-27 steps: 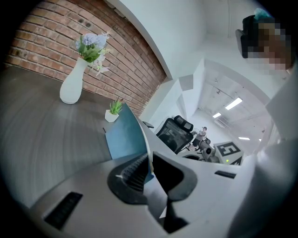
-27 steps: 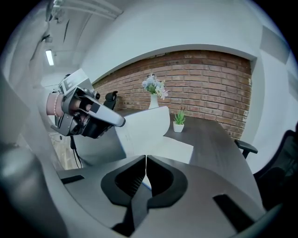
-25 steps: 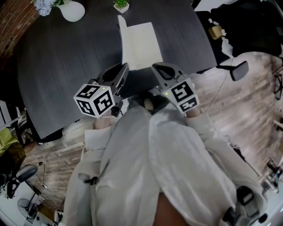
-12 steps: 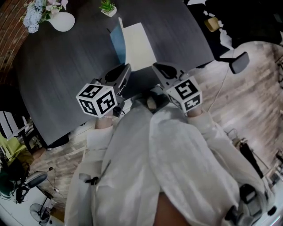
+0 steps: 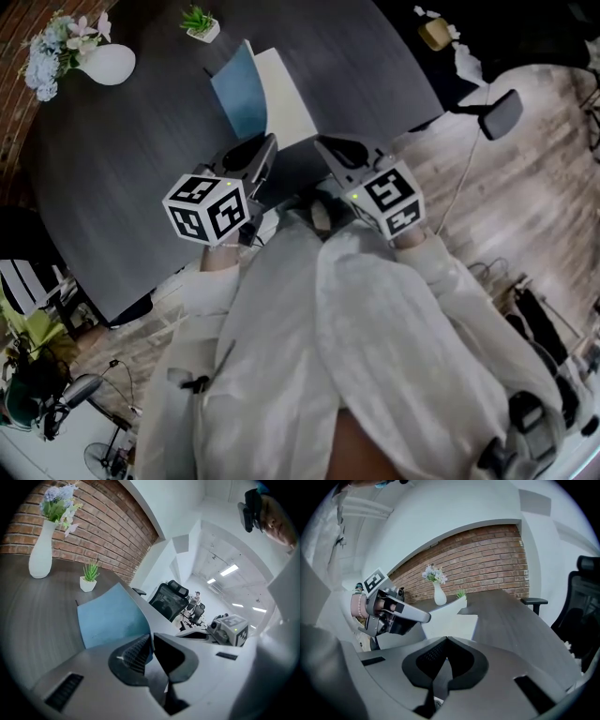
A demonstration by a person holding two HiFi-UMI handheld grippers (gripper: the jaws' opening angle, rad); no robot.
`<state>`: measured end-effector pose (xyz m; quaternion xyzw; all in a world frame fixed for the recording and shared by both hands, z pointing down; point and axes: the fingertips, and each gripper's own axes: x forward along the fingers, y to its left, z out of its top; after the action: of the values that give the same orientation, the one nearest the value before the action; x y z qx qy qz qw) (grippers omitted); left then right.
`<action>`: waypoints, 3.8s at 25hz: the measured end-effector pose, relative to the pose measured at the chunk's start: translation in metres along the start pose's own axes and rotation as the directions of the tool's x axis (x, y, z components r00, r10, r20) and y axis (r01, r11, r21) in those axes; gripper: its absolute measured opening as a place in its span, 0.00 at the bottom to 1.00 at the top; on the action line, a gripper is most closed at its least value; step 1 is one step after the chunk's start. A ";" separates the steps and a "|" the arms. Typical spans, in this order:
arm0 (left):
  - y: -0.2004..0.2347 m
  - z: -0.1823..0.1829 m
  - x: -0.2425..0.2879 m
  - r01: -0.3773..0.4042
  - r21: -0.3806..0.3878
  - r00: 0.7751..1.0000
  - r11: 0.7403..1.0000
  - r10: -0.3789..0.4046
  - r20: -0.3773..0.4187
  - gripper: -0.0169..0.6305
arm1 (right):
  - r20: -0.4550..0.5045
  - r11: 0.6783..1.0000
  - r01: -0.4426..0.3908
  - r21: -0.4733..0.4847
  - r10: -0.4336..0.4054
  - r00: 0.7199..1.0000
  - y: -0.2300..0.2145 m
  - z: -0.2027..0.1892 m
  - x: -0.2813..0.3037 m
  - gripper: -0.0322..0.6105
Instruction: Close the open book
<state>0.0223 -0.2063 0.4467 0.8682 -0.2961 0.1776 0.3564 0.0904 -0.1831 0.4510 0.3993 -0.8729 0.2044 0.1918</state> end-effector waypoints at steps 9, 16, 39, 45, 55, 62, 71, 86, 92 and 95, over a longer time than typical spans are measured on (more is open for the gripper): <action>-0.003 -0.007 0.020 0.010 0.012 0.999 1.000 -0.009 -0.054 0.07 | 0.004 0.999 0.016 0.037 -0.016 1.000 -0.012 -0.006 -0.004 0.06; -0.004 -0.014 0.037 0.006 0.019 0.996 1.000 -0.004 -0.094 0.07 | -0.021 0.998 0.024 0.054 -0.023 1.000 -0.022 -0.018 -0.009 0.06; 0.000 -0.033 0.076 -0.026 0.039 0.983 0.999 0.033 -0.181 0.08 | -0.053 0.994 0.033 0.100 -0.028 0.998 -0.048 -0.036 -0.001 0.06; 0.000 -0.037 0.083 -0.058 0.057 0.979 0.997 0.067 -0.191 0.09 | -0.049 0.993 0.035 0.116 -0.030 0.998 -0.051 -0.037 -0.002 0.06; 0.001 -0.041 0.090 -0.092 0.089 0.971 0.992 0.109 -0.212 0.12 | -0.073 0.994 0.030 0.109 -0.023 0.997 -0.053 -0.046 -0.006 0.06; 0.000 -0.045 0.093 -0.105 0.115 0.965 0.988 0.129 -0.228 0.13 | -0.067 0.991 0.047 0.123 -0.038 0.997 -0.056 -0.048 -0.007 0.06; -0.002 -0.047 0.097 -0.129 0.224 0.950 0.966 0.185 -0.251 0.14 | -0.077 0.990 0.067 0.126 -0.058 0.995 -0.060 -0.052 -0.010 0.06; -0.008 -0.051 0.098 -0.109 0.328 0.948 0.938 0.198 -0.249 0.17 | -0.080 0.990 0.081 0.116 -0.072 0.994 -0.059 -0.050 -0.009 0.06; -0.014 -0.053 0.099 -0.077 0.330 0.951 0.941 0.169 -0.259 0.24 | -0.080 0.992 0.069 0.110 -0.061 0.995 -0.057 -0.046 -0.010 0.06; -0.017 -0.053 0.098 -0.069 0.312 0.954 0.948 0.154 -0.258 0.26 | -0.085 0.993 0.061 0.101 -0.052 0.995 -0.055 -0.045 -0.010 0.06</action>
<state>0.1030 -0.1959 0.5249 0.8600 -0.2616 0.3610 0.2483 0.1467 -0.1871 0.4950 0.4246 -0.8408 0.2603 0.2124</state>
